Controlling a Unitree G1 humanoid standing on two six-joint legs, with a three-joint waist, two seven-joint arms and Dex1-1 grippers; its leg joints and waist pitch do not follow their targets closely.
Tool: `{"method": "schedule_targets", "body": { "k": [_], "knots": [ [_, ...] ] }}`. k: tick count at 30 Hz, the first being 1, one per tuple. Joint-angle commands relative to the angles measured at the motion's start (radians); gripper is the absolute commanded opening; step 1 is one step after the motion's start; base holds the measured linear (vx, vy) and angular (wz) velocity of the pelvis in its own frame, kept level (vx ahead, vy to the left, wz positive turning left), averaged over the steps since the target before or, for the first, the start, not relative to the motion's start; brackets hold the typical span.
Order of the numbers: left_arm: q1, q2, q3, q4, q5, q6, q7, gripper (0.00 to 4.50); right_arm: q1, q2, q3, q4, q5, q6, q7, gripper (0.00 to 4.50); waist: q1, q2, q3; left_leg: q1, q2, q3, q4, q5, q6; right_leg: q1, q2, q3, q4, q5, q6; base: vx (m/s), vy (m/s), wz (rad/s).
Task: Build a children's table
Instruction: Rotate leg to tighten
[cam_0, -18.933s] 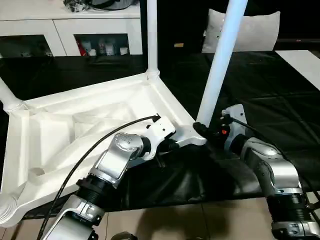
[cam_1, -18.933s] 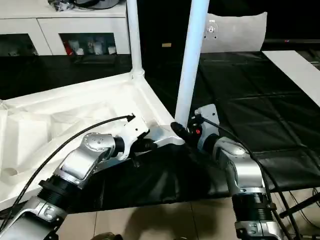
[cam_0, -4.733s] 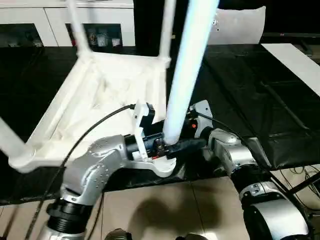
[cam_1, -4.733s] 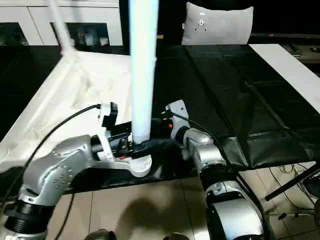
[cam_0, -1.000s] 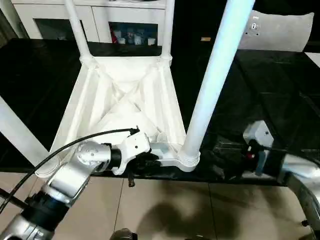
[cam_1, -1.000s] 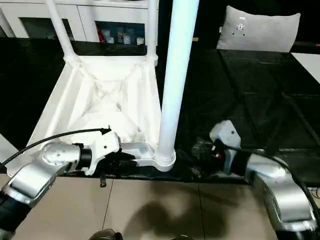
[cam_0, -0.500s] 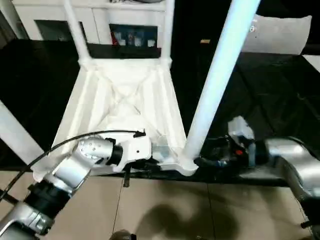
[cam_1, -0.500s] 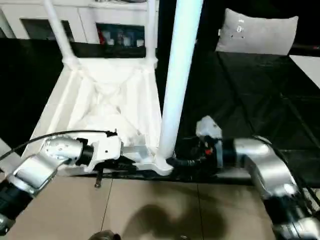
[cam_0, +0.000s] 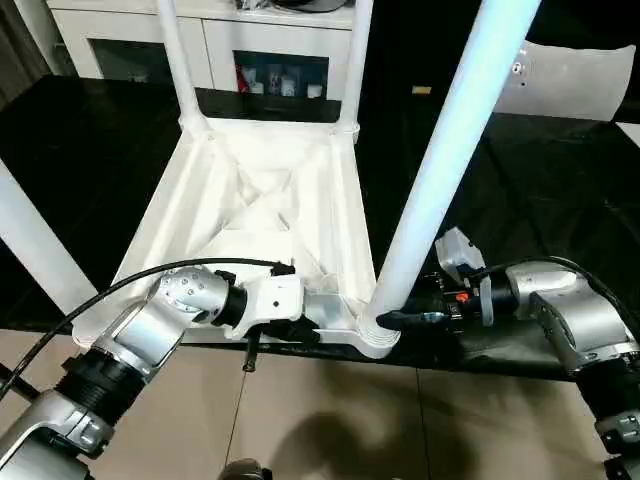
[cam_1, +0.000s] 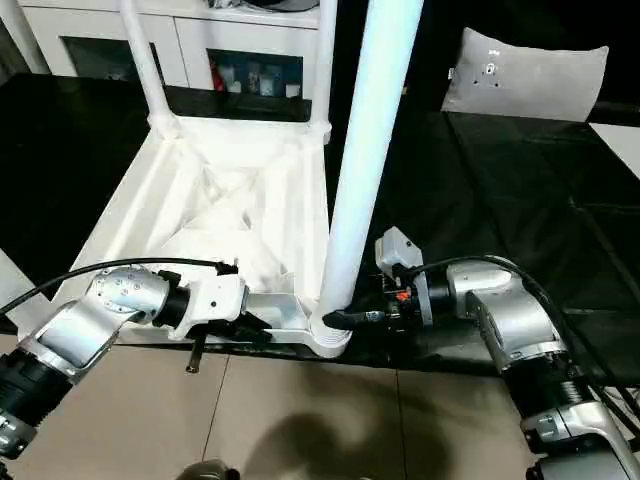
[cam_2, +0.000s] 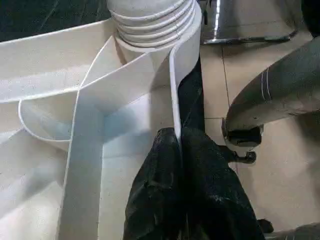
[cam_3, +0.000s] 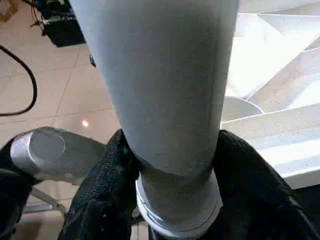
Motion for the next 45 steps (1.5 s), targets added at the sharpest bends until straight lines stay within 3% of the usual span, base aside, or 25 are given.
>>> {"method": "schedule_targets", "body": {
  "k": [1, 4, 7, 9, 11, 13, 16, 18, 21, 24, 30, 34, 38, 42, 45],
  "knots": [
    [0.004, -0.022, 0.007, 0.017, -0.002, 0.059, 0.029, 0.00, 0.021, 0.020, -0.004, -0.045, 0.050, 0.045, 0.012, 1.94, 0.002, -0.002, -0.072, 0.012, 0.059, -0.012, -0.071, -0.163, 0.037, 0.041, -0.065, 0.048, -0.066, -0.095, -0.285, 0.000, 0.000, 0.00],
    [-0.005, -0.055, 0.031, 0.025, -0.010, 0.110, 0.081, 0.00, 0.035, 0.052, -0.019, -0.060, 0.027, 0.077, -0.111, 1.92, 0.003, -0.002, -0.068, 0.012, 0.059, -0.013, -0.074, -0.174, 0.033, 0.038, -0.066, 0.048, -0.069, -0.125, -0.277, 0.000, 0.000, 0.00],
    [-0.030, -0.112, 0.060, 0.056, -0.007, 0.156, 0.168, 0.00, 0.046, 0.137, -0.053, -0.086, -0.016, 0.139, -0.343, 1.91, -0.009, -0.004, -0.057, 0.013, 0.052, -0.016, -0.084, -0.238, -0.004, 0.034, -0.066, 0.050, -0.087, -0.276, -0.228, 0.000, 0.000, 0.00],
    [-0.052, -0.154, 0.072, 0.087, 0.004, 0.183, 0.222, 0.00, 0.050, 0.200, -0.078, -0.109, -0.036, 0.212, -0.488, 1.91, -0.022, -0.005, -0.054, 0.009, 0.050, -0.023, -0.091, -0.273, -0.035, 0.035, -0.066, 0.046, -0.096, -0.384, -0.173, 0.000, 0.000, 0.00],
    [-0.073, -0.193, 0.077, 0.116, 0.014, 0.203, 0.266, 0.00, 0.053, 0.255, -0.094, -0.121, -0.065, 0.261, -0.603, 1.91, -0.030, -0.003, -0.055, 0.011, 0.050, -0.026, -0.091, -0.297, -0.045, 0.031, -0.069, 0.046, -0.102, -0.414, -0.155, 0.000, 0.000, 0.00],
    [-0.098, -0.247, 0.089, 0.147, 0.023, 0.235, 0.330, 0.00, 0.049, 0.331, -0.118, -0.119, -0.119, 0.278, -0.766, 1.91, -0.035, 0.003, -0.055, 0.012, 0.050, -0.025, -0.093, -0.295, -0.052, 0.025, -0.067, 0.049, -0.103, -0.400, -0.149, 0.000, 0.000, 0.00],
    [-0.130, -0.316, 0.111, 0.190, 0.030, 0.270, 0.416, 0.00, 0.034, 0.429, -0.170, -0.087, -0.119, 0.289, -0.934, 1.91, -0.041, 0.002, -0.057, 0.015, 0.048, -0.025, -0.091, -0.305, -0.053, 0.023, -0.068, 0.050, -0.106, -0.387, -0.150, 0.000, 0.000, 0.00],
    [-0.148, -0.348, 0.110, 0.221, 0.051, 0.268, 0.456, 0.00, 0.035, 0.471, -0.172, -0.089, -0.104, 0.258, -0.960, 2.47, -0.041, 0.012, -0.061, 0.016, 0.050, -0.024, -0.092, -0.292, -0.052, 0.023, -0.065, 0.051, -0.100, -0.305, -0.168, 0.000, 0.000, 0.00],
    [-0.155, -0.357, 0.102, 0.236, 0.067, 0.260, 0.465, 0.00, 0.043, 0.482, -0.168, -0.107, -0.102, 0.245, -0.956, 2.81, -0.036, 0.011, -0.065, 0.010, 0.050, -0.022, -0.090, -0.243, -0.033, 0.033, -0.064, 0.051, -0.091, -0.185, -0.188, 0.000, 0.000, 0.00],
    [-0.150, -0.342, 0.085, 0.236, 0.082, 0.219, 0.431, 0.00, 0.067, 0.459, -0.175, -0.147, -0.098, 0.239, -0.902, 3.07, -0.030, 0.010, -0.068, 0.009, 0.050, -0.019, -0.087, -0.191, -0.012, 0.038, -0.062, 0.050, -0.084, -0.097, -0.203, 0.000, 0.000, 0.00],
    [-0.098, -0.255, 0.044, 0.204, 0.090, 0.034, 0.273, 0.00, 0.105, 0.291, -0.199, -0.147, -0.076, 0.166, -0.718, 3.51, -0.021, 0.011, -0.071, 0.007, 0.054, -0.018, -0.084, -0.169, 0.016, 0.048, -0.066, 0.048, -0.080, -0.048, -0.219, 0.000, 0.000, 0.00],
    [-0.092, -0.212, 0.036, 0.207, 0.085, 0.003, 0.201, 0.00, 0.113, 0.172, -0.206, -0.153, -0.055, 0.140, -0.551, 3.95, -0.013, 0.007, -0.069, 0.013, 0.057, -0.014, -0.084, -0.199, 0.020, 0.043, -0.067, 0.048, -0.085, -0.101, -0.236, 0.000, 0.000, 0.00],
    [-0.084, -0.173, 0.033, 0.214, 0.047, -0.068, 0.080, 0.00, 0.122, 0.074, -0.169, -0.157, -0.057, 0.072, -0.386, 4.02, -0.002, 0.009, -0.068, 0.010, 0.058, -0.015, -0.085, -0.202, 0.020, 0.043, -0.070, 0.048, -0.085, -0.125, -0.232, 0.000, 0.000, 0.00],
    [-0.077, -0.129, 0.021, 0.203, 0.019, -0.112, -0.048, 0.00, 0.115, 0.006, -0.138, -0.144, -0.026, 0.025, -0.217, 4.02, 0.002, 0.007, -0.070, 0.009, 0.061, -0.013, -0.082, -0.181, 0.045, 0.043, -0.069, 0.047, -0.080, -0.080, -0.254, 0.000, 0.000, 0.00],
    [-0.077, -0.111, 0.011, 0.198, 0.018, -0.131, -0.096, 0.00, 0.107, -0.022, -0.118, -0.128, -0.019, 0.016, -0.137, 3.77, 0.010, 0.008, -0.069, 0.010, 0.064, -0.012, -0.081, -0.178, 0.054, 0.041, -0.069, 0.046, -0.077, -0.084, -0.269, 0.000, 0.000, 0.00]
  ]
}}
